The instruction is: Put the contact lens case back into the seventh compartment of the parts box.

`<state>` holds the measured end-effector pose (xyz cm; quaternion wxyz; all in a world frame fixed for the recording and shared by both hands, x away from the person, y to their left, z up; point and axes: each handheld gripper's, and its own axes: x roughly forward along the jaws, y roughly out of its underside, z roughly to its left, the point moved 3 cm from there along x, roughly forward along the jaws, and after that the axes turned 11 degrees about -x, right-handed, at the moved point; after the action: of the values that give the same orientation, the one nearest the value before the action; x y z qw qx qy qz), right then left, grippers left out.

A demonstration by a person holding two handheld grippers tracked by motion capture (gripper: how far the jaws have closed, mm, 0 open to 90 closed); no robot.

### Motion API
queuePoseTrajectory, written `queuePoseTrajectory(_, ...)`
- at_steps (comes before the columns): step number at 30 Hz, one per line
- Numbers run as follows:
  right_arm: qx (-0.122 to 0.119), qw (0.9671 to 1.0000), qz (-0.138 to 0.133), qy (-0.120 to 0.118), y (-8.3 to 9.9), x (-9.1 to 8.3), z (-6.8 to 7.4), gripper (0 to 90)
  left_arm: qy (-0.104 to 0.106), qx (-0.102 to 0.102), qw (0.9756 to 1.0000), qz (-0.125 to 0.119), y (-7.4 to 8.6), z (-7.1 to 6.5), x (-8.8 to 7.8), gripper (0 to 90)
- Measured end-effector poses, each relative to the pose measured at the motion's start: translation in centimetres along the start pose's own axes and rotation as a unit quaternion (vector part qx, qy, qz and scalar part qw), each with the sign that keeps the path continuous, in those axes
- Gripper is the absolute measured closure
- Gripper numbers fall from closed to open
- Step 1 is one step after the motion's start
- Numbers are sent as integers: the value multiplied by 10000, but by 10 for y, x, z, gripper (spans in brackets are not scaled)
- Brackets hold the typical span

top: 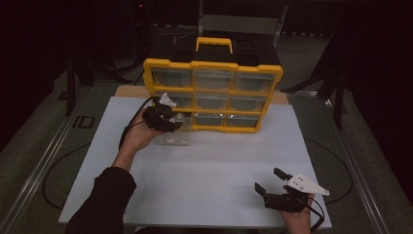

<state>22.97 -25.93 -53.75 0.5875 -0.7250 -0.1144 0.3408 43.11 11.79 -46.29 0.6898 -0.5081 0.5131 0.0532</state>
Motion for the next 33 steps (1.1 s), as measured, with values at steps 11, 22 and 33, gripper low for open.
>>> queuePoseTrajectory(11,33,10000,-1,20,0,-1,0,83,-49,-40,10000,67,8,2,3,495)
queuePoseTrajectory(22,30,10000,0,17,0,-1,0,83,-132,-292,9992,-253,9,3,-9,9)
queuePoseTrajectory(33,37,10000,-5,11,0,-1,0,83,-223,-449,9966,-652,14,7,-36,4)
